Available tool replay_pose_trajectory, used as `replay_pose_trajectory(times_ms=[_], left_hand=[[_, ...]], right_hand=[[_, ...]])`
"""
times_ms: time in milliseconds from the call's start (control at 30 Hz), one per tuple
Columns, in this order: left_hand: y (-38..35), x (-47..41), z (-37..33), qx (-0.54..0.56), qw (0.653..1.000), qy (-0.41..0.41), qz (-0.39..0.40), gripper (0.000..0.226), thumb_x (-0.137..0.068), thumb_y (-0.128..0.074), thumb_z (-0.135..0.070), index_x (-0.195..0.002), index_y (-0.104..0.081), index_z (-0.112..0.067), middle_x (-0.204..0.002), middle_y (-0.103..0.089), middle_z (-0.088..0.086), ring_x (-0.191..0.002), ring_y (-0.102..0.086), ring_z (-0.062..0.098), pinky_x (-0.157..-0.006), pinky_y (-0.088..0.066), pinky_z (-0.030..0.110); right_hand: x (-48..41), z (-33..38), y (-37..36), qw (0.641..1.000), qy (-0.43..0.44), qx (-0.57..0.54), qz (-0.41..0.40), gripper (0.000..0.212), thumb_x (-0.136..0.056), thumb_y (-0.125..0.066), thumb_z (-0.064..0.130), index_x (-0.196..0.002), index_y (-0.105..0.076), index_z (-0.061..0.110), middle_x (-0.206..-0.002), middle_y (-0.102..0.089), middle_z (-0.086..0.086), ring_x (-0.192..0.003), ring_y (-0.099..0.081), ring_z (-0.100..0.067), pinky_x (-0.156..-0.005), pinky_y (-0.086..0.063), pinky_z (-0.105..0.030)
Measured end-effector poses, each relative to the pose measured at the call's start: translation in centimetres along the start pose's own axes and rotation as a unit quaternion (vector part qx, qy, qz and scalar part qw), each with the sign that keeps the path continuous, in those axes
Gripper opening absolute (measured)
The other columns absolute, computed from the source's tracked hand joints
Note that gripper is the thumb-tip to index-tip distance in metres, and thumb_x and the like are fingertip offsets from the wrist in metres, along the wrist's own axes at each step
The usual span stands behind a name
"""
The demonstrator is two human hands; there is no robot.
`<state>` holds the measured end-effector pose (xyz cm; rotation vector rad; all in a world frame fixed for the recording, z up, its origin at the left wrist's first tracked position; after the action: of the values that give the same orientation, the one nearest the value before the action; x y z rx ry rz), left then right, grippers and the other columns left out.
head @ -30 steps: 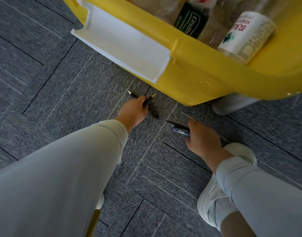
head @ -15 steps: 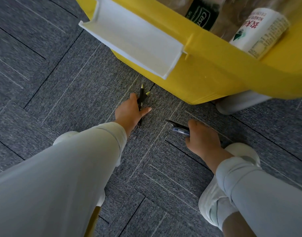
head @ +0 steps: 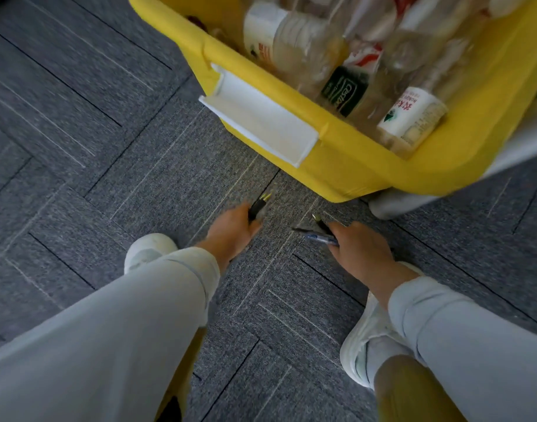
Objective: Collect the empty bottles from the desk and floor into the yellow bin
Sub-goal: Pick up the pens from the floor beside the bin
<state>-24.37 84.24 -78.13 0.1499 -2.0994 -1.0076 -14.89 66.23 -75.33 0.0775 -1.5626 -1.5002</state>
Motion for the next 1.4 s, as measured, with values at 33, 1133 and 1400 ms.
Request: replay_pose_trajectory(times_ms=[33,1133,1400], left_hand=[[1.1,1.3,-0.1,0.004,1.0,0.008,-0.003,0.02,-0.098,-0.043,-0.03,-0.106,-0.047,-0.012,-0.069,-0.047,-0.004,-0.057,-0.047,0.011,-0.055,-0.04,0.026],[29.0,52.5,-31.2,0.163,0.915,-0.259,-0.262,0.022,-0.092,-0.051,-0.035,-0.102,-0.06,-0.017,-0.061,-0.053,-0.002,-0.049,-0.048,0.013,-0.045,-0.035,0.025],[32.8,50.0,-42.6,0.212,0.881,-0.308,-0.289,0.03,-0.093,-0.049,-0.03,-0.066,-0.049,-0.018,-0.053,-0.048,-0.001,-0.046,-0.043,0.014,-0.046,-0.035,0.027]], right_hand=[[0.9,0.4,1.0,1.0,0.003,0.0,0.007,0.033,-0.096,-0.049,0.032,-0.127,-0.048,0.019,-0.107,-0.057,-0.014,-0.093,-0.058,-0.031,-0.067,-0.042,-0.035],[52.5,1.1,36.6,0.941,-0.029,-0.219,-0.254,0.031,-0.096,-0.049,0.033,-0.068,-0.039,0.024,-0.063,-0.048,0.002,-0.059,-0.056,-0.018,-0.056,-0.045,-0.031],[52.5,-7.6,43.0,0.877,-0.057,-0.293,-0.376,0.038,-0.093,-0.052,0.038,-0.061,-0.042,0.02,-0.054,-0.044,0.004,-0.044,-0.037,-0.01,-0.045,-0.027,-0.025]])
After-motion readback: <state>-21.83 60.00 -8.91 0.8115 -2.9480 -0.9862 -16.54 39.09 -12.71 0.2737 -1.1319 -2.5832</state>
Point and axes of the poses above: each hand's wrist, its own x-axis away from the middle knuckle, its own y-axis out of the back of the hand, z = x × y, the point moved 10 cm from there along -x, towards the middle knuckle
